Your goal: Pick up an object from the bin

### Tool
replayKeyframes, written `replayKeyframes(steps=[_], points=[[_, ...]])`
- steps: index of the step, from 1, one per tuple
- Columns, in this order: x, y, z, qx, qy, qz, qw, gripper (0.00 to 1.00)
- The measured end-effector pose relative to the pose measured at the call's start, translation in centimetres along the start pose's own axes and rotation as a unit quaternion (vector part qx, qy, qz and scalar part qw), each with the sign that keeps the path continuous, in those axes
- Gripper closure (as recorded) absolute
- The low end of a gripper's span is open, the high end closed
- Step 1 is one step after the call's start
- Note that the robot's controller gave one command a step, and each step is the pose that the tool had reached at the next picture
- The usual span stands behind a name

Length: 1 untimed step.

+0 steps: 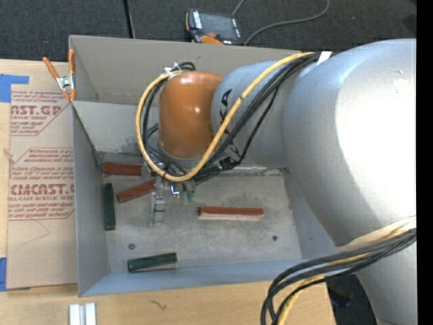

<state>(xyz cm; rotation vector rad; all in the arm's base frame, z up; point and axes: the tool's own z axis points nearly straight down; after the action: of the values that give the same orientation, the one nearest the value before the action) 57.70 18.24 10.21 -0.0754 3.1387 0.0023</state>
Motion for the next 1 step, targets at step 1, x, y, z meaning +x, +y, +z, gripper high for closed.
replayKeyframes(steps=[1], points=[[0.3, 0.59, 3.41, 0.0, 0.0017, 0.027, 0.9996, 0.0]])
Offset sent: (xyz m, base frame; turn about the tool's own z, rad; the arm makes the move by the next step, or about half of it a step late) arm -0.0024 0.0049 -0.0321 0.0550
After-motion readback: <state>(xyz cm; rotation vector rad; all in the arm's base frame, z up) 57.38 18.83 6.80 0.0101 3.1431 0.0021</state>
